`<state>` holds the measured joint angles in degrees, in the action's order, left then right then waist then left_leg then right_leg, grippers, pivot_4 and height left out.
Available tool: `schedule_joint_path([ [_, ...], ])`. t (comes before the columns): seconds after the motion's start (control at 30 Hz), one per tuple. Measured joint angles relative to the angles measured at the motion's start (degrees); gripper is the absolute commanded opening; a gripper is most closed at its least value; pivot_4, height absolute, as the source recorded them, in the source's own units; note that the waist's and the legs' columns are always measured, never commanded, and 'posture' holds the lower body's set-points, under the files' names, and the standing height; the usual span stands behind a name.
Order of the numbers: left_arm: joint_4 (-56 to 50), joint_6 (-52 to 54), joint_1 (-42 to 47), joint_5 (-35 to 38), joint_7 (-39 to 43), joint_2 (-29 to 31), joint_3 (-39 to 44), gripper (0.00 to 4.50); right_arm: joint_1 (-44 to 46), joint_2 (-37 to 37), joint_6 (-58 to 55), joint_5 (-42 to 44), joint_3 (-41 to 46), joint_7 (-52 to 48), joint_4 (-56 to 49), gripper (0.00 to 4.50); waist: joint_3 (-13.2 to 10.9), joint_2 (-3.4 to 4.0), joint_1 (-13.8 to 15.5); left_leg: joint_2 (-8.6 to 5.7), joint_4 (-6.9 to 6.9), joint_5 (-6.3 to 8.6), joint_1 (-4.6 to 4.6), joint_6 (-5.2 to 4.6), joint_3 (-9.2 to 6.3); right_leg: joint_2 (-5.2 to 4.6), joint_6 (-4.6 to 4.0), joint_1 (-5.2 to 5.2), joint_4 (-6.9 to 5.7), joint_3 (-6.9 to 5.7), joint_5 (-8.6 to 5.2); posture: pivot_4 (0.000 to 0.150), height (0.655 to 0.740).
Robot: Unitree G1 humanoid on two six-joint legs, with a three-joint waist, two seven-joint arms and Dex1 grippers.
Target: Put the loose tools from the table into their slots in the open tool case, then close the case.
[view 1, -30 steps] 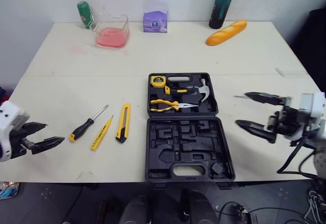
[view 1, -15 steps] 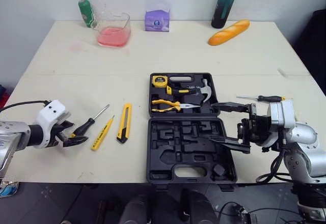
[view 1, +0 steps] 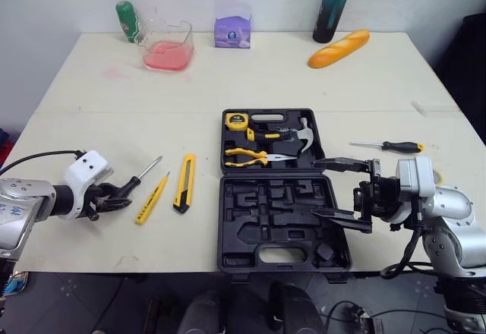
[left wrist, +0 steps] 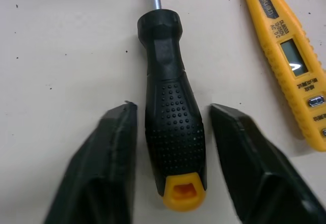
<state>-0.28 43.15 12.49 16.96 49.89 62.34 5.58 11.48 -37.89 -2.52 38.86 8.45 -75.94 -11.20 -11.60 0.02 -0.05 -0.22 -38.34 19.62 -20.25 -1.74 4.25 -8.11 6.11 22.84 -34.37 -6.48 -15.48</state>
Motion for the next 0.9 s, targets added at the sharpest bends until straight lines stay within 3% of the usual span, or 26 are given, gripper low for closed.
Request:
schedule_joint_path([
  [0.03,0.1,-0.21,-0.09,-0.01,0.02,-0.03,0.01,1.0,-0.09,0.0,0.15,-0.07,0.02,-0.01,0.01,4.5,0.0,0.0,-0.01,0.0,0.0,0.0,0.01,0.0,0.0,-0.04,0.0,0.0,-0.01,0.0,0.0,0.15,0.7349],
  [0.57,-1.48,-13.2,1.21,-1.01,3.21,1.11,3.09,1.0,-1.22,-1.31,1.03,-1.84,1.42,1.0,0.26,4.5,0.01,-0.05,0.35,-0.06,-0.07,0.01,-0.18,-0.02,0.02,-0.17,0.0,0.19,-0.04,-0.09,0.0,0.15,0.7349],
  [0.73,-13.24,-10.39,15.78,3.19,8.92,0.54,-1.66,1.0,-3.98,-3.98,1.21,-2.82,4.9,1.76,0.57,4.5,0.0,-0.13,1.46,-0.1,-0.8,0.05,-0.84,-0.13,-0.01,0.14,0.08,0.58,-0.32,-0.23,0.05,0.15,0.7349],
  [0.9,-17.72,-0.95,23.66,7.5,10.83,-4.09,-8.9,1.0,-6.01,-4.79,1.38,-3.81,6.04,1.84,1.04,4.5,-0.01,-0.14,1.29,-0.03,-0.87,0.0,-0.82,-0.18,0.13,0.44,0.12,0.65,-0.43,-0.04,0.08,0.15,0.7349],
])
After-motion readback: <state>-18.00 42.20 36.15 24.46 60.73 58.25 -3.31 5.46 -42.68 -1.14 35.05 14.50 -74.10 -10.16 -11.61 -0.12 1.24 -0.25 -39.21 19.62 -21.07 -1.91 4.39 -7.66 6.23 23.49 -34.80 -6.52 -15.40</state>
